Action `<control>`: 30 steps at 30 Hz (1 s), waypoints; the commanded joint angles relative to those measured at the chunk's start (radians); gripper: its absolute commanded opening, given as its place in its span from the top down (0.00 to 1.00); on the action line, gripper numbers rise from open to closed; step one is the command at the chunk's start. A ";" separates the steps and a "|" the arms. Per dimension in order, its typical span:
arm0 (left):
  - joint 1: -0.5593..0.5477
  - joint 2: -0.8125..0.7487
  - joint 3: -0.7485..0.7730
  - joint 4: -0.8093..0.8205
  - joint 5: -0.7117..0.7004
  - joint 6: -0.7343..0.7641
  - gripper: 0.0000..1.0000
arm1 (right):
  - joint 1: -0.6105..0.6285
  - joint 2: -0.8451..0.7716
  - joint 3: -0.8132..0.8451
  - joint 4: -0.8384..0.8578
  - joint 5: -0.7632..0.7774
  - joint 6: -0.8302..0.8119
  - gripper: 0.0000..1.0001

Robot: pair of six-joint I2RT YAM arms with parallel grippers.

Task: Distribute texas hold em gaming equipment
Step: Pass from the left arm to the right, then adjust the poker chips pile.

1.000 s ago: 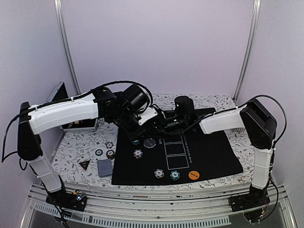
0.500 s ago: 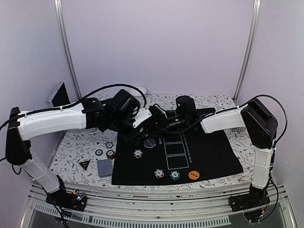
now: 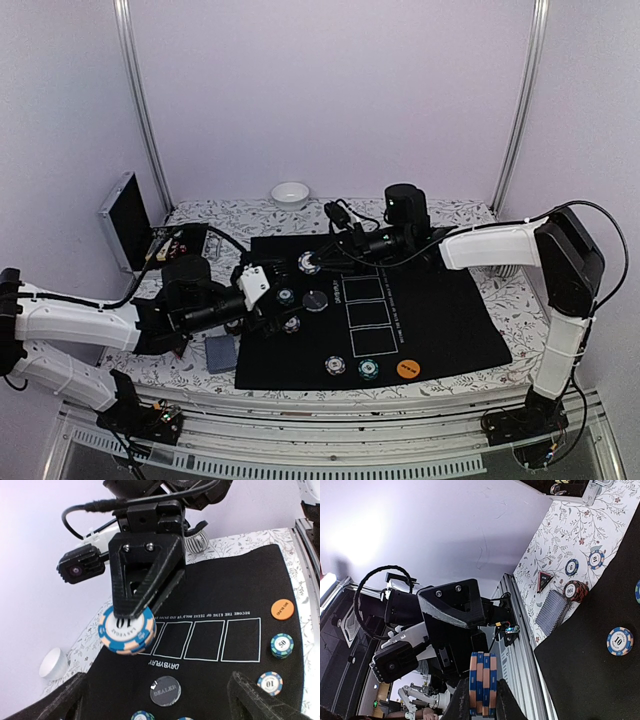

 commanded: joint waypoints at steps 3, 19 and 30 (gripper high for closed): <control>0.002 0.138 0.092 0.204 -0.010 0.046 0.11 | 0.009 -0.043 -0.008 -0.021 -0.004 -0.022 0.98; 0.020 0.233 0.163 0.165 0.018 0.022 0.50 | 0.014 -0.076 -0.024 -0.052 0.014 -0.044 0.98; 0.026 0.224 0.168 0.140 0.012 0.011 0.84 | 0.008 -0.080 -0.026 -0.058 0.020 -0.051 0.97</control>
